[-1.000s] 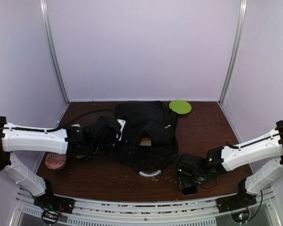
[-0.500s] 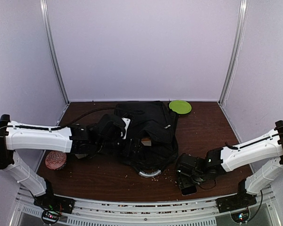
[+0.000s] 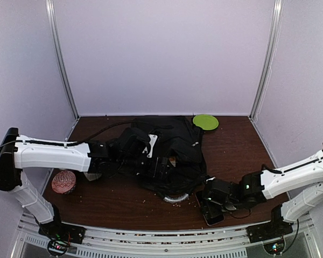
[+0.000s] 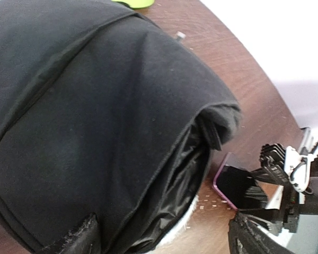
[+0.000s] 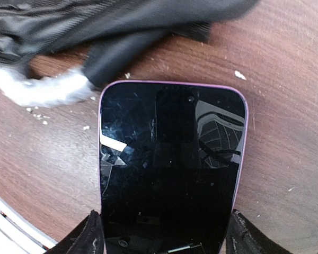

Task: Pack the student bag
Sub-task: Pick up the personal item from the center of the board.

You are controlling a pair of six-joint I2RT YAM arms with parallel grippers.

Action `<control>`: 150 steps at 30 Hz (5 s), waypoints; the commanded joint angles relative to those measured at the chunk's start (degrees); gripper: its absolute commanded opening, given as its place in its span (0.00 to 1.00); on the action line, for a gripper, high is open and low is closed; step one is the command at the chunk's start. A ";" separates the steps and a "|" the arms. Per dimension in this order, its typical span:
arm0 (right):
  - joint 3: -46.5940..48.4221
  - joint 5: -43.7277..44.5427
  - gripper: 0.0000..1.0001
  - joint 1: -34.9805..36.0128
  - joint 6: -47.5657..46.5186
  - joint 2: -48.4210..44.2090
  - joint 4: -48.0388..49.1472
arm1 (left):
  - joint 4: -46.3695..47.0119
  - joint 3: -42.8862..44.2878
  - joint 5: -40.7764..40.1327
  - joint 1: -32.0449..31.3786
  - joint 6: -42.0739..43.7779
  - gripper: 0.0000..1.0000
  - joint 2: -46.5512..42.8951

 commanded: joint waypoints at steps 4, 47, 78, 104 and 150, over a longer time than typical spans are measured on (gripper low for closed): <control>-3.71 3.18 0.44 0.52 -2.28 -5.37 6.35 | 5.15 4.12 9.23 -1.00 -1.52 0.84 3.62; -10.38 8.93 0.41 2.02 -5.00 -19.75 9.30 | 6.81 13.26 22.20 -4.16 -18.77 0.85 10.99; -9.22 8.99 0.41 2.09 -5.50 -23.27 8.79 | 6.35 22.68 29.38 -1.00 -24.18 0.67 26.90; -8.34 5.96 0.41 2.19 -6.11 -27.94 11.70 | 8.83 22.49 30.16 -0.29 -25.19 0.45 28.34; -14.09 -1.55 0.94 1.67 -1.79 -56.01 20.33 | 16.03 7.70 30.02 1.02 -10.89 0.00 -2.04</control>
